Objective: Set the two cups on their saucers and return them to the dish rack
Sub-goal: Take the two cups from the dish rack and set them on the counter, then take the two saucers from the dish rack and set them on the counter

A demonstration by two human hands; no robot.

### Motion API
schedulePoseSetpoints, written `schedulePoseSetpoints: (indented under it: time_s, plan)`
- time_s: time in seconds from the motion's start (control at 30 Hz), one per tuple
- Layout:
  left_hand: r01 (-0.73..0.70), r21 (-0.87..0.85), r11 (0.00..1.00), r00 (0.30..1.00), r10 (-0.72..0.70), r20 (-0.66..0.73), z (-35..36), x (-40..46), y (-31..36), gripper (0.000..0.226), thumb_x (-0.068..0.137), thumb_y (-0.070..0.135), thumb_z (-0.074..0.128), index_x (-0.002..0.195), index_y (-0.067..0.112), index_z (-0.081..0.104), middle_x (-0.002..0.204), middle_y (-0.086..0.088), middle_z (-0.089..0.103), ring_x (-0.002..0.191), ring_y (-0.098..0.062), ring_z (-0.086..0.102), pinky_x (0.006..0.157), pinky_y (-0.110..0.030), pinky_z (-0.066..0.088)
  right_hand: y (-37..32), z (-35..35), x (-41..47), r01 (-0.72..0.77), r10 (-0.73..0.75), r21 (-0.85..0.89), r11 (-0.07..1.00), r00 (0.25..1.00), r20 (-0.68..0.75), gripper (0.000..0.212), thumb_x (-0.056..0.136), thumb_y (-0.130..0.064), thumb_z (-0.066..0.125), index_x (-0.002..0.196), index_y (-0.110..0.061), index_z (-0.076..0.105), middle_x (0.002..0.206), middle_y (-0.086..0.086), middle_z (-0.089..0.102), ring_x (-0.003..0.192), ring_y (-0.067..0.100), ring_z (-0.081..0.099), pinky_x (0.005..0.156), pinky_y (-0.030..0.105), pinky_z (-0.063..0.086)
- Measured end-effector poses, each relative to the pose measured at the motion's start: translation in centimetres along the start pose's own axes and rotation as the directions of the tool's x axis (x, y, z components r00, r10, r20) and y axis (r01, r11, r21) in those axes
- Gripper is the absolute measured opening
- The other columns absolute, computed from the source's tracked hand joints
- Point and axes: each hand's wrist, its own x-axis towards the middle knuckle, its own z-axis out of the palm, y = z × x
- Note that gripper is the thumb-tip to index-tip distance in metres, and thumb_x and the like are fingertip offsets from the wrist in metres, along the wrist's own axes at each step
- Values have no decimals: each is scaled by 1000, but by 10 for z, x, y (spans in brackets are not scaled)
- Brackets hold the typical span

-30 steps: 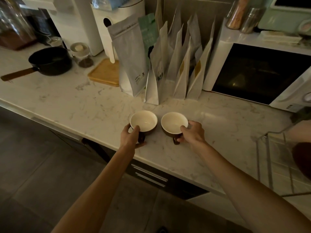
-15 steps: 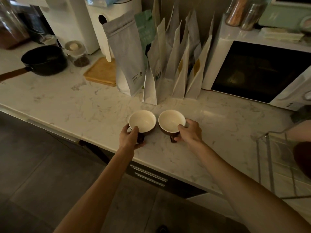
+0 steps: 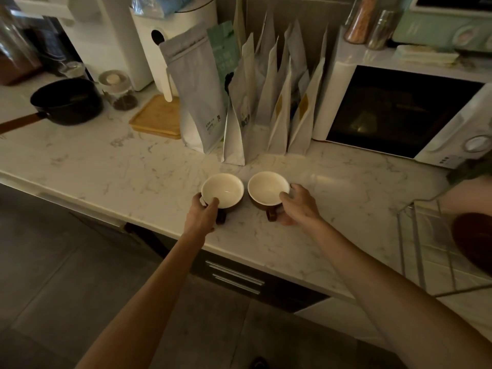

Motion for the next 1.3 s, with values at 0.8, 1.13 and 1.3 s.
schedulePoseSetpoints:
  time_s: [0.8,1.13,1.3]
  plan:
    - [-765,643,51,637,211,741,85,-210,24,63,95,53,43,150,34,21,156,2,33,139,-20,37,111,-38,32,86,-171,-158,481,-235,-698,531,875,424,63,95,-50,49,151,-27,31,152,7,41,135,28,42,106,42,39]
    - [-844,535,42,536,90,839,180,-300,-8,58,94,53,44,147,39,25,148,5,44,132,-17,44,108,-37,36,192,-268,-211,356,-45,-702,616,906,420,64,93,-49,55,150,-34,29,150,3,43,131,26,46,103,41,41]
    - [-893,449,0,446,127,886,235,-337,-3,58,96,51,43,149,32,27,151,2,41,135,-19,41,107,-34,34,232,-316,-209,240,-38,-713,659,957,288,61,93,-49,55,148,-34,33,148,3,46,129,26,48,98,40,42]
